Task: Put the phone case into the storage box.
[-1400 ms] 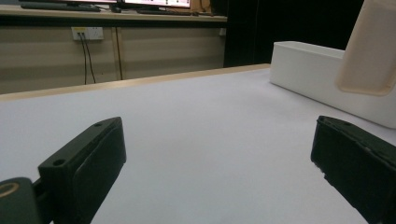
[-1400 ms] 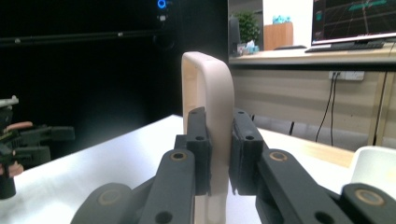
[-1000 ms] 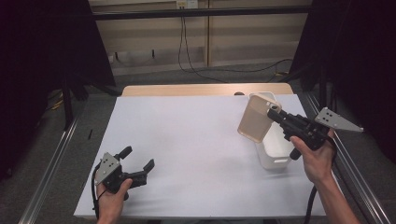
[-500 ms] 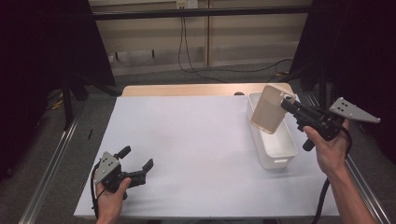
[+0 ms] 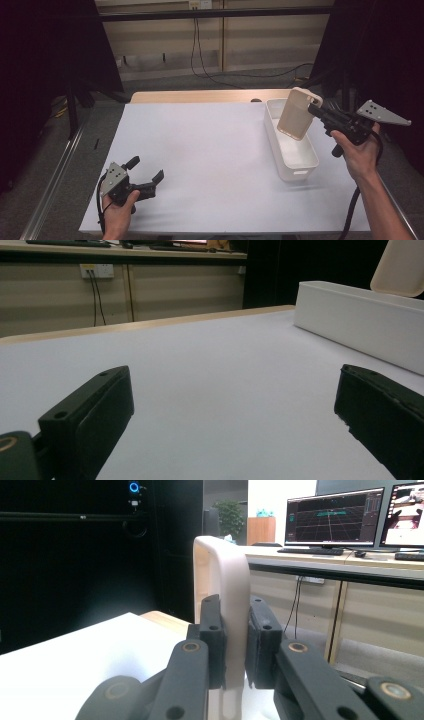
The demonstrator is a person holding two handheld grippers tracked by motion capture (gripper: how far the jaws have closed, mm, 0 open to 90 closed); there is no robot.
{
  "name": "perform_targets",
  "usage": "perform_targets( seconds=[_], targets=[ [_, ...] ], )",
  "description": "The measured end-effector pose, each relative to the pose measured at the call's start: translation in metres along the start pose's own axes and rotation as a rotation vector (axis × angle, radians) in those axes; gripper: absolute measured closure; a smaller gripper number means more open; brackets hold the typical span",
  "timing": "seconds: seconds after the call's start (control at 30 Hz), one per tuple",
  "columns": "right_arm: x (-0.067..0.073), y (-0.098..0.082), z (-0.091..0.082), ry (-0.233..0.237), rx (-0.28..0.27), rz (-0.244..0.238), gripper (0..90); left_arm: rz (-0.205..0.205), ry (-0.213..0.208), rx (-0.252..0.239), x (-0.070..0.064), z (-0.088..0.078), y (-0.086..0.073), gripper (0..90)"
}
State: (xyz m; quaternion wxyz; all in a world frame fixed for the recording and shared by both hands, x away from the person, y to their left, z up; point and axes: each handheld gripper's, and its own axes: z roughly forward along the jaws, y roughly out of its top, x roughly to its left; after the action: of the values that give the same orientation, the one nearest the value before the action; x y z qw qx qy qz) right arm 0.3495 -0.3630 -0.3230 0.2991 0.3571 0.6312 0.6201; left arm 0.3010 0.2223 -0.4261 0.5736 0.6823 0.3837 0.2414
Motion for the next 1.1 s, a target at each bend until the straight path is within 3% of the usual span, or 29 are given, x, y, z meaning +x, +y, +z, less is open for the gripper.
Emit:
perform_targets(
  seconds=[0.17,0.3,0.63,0.83,1.1],
  targets=[
    [-0.007,-0.005,0.005,-0.006,0.012,-0.002,81.0,0.022,-0.003,0.01,0.0,0.001,-0.001,2.4],
    [-0.01,-0.008,0.012,-0.014,0.032,-0.01,80.9,0.002,0.001,0.002,0.0,0.003,-0.001,2.4],
    [-0.022,-0.017,0.028,-0.019,0.045,-0.004,80.9,0.015,-0.003,0.014,0.001,0.003,-0.001,2.5],
    [-0.027,-0.02,0.04,-0.015,0.055,-0.003,80.9,-0.005,0.001,0.012,0.001,0.004,-0.001,2.4],
    [-0.04,-0.024,0.05,-0.014,0.063,-0.005,80.9,0.012,-0.003,0.022,0.002,0.005,-0.001,2.4]
  ],
)
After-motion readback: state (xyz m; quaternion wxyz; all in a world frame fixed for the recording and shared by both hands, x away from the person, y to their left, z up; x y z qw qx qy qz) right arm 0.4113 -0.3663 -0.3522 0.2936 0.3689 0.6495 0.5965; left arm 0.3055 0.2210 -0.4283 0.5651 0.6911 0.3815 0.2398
